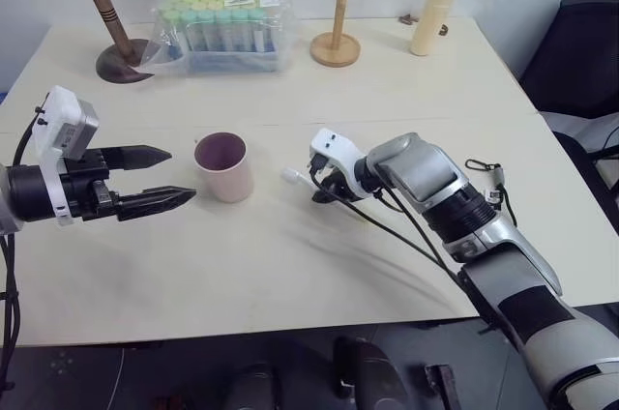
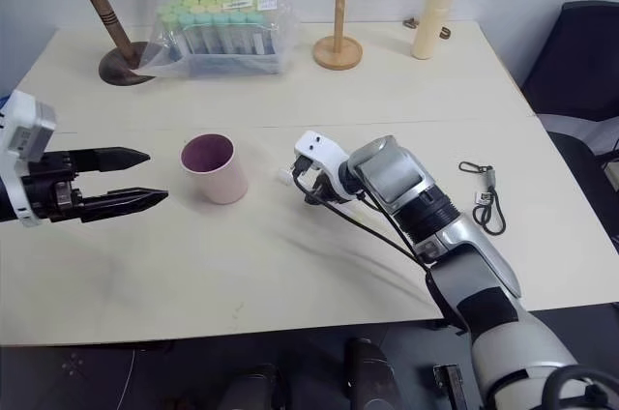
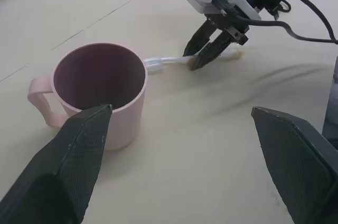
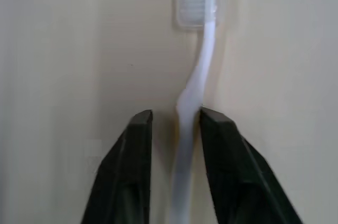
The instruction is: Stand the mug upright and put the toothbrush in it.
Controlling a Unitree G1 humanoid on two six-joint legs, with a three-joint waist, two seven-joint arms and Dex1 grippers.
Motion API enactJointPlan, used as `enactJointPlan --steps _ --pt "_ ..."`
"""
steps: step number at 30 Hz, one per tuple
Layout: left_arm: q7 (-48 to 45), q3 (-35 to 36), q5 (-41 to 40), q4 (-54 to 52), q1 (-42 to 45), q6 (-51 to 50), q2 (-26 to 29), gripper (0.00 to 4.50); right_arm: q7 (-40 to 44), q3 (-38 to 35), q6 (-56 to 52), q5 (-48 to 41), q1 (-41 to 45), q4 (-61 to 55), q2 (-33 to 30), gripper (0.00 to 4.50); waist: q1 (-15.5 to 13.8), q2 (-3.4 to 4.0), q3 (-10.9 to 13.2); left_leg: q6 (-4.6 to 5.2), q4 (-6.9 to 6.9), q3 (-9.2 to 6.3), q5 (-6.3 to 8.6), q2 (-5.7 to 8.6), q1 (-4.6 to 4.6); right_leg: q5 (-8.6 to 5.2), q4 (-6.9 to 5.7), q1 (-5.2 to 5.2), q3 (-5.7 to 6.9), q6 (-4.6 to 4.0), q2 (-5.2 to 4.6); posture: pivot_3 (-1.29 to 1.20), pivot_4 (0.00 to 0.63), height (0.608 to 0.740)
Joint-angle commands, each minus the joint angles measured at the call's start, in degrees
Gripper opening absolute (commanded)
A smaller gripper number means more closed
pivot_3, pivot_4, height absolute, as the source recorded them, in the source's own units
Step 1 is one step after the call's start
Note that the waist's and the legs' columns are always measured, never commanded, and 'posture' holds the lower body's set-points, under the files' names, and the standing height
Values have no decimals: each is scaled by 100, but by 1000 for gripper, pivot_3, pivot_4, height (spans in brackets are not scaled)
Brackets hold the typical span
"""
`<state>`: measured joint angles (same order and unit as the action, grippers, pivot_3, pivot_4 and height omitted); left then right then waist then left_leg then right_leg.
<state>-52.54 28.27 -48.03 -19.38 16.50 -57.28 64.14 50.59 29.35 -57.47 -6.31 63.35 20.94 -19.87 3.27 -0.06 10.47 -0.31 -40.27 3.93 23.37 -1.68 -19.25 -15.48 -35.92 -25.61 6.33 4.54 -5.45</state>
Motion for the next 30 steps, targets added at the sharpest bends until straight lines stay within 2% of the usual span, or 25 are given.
enactJointPlan --steps 1,5,7,11,15,18,22,26,30 --pt "-18 156 -11 -42 -5 115 44 4487 56 18 -4 76 4 79 84 100 1 0 0 0 0 0 0 0 0 0 0 0 0 0 0 0 150 740" --pt "-89 208 -40 -16 -25 114 84 4487 -32 -163 -10 82 11 112 172 103 1 0 0 0 0 0 0 -1 0 0 0 0 1 0 0 0 150 740" --pt "-123 244 -52 -10 -34 113 107 4487 -311 -585 147 -16 53 197 369 103 11 0 0 -1 0 0 -1 -1 0 0 -1 0 0 0 0 0 150 740" --pt "-192 453 -4 54 -94 126 180 4487 -1554 -2061 1086 -432 404 420 1319 103 55 1 1 -5 2 4 -2 -4 -2 0 -2 -6 -1 0 3 0 150 740" --pt "-335 914 -68 180 -169 40 297 4487 -2364 -3040 1624 -960 759 463 2311 103 160 3 2 -12 11 -2 -7 -5 -5 0 -4 -11 5 -1 6 0 150 740" --pt "-447 1254 16 287 -338 -35 453 4487 -2758 -3251 2527 -1035 915 584 2965 103 186 5 3 -13 20 -6 -7 -5 -2 -1 -4 -11 10 -1 7 0 150 740" --pt "-526 1529 80 336 -556 -42 538 4487 -3172 -3810 3219 -1478 1237 1097 3632 103 202 10 6 -13 23 -4 -7 0 -2 -1 -3 -9 12 -2 6 0 150 740" --pt "-499 1642 54 274 -656 -69 536 4487 -3209 -3674 3721 -1547 1335 1618 4085 103 170 6 3 -12 17 -3 -7 4 -4 -1 -4 4 16 -2 5 0 150 740" --pt "-460 1706 0 167 -715 -123 510 4487 -3116 -3374 4146 -1442 1194 2038 4283 103 222 7 4 -13 21 -5 -7 0 -2 -1 -3 2 12 -2 7 0 150 740"
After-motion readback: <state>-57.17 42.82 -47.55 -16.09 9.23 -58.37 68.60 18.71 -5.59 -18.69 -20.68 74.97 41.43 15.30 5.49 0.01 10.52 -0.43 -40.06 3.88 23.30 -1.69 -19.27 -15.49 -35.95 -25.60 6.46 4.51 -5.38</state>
